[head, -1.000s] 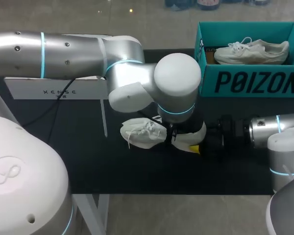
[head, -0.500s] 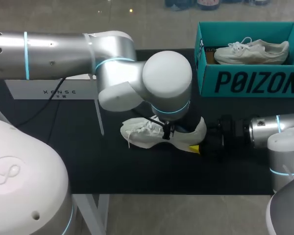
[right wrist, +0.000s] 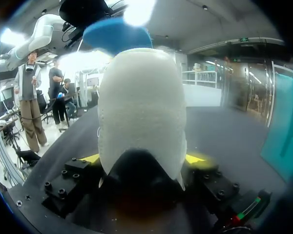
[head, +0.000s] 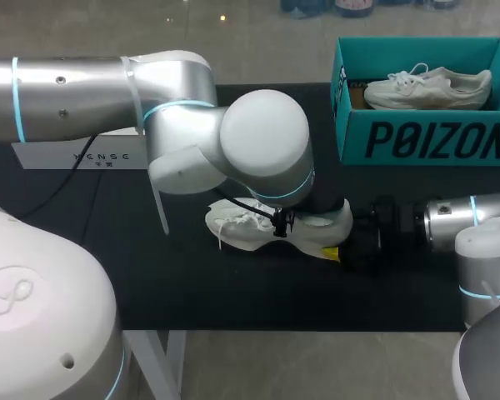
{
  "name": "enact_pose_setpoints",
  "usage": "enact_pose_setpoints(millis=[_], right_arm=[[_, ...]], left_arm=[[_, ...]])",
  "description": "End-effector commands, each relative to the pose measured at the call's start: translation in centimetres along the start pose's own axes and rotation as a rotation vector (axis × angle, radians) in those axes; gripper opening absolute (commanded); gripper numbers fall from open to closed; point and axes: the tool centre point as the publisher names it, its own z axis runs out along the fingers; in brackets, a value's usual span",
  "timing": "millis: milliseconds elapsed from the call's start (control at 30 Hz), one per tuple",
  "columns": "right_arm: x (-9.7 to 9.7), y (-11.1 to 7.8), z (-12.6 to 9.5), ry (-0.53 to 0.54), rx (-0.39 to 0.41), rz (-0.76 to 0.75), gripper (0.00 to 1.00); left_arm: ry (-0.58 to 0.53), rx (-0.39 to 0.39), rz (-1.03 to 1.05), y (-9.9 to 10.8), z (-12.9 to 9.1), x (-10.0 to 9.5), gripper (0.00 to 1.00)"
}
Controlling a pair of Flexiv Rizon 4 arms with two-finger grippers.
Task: Take the shoe out of the shoebox, open the shoe tongue, remove and reinsert the insole, then place the shoe into the shoebox
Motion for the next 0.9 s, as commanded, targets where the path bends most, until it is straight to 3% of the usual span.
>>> enact_pose_setpoints(millis=[33, 667, 900], right_arm=[[0.1, -0.5, 0.4, -0.001, 0.002, 0.002, 0.0], [0.1, -0.5, 0.4, -0.001, 0.002, 0.002, 0.0], [0.1, -0.5, 0.4, -0.001, 0.002, 0.002, 0.0]], left_arm=[[-0.027, 0.035, 0.008, 0.1, -1.0, 0.5, 0.0], [-0.066, 0.128, 0.082, -4.4, -1.5, 1.4, 0.0], [-0.085, 0.137, 0.081, -5.2, -1.6, 1.5, 0.0]])
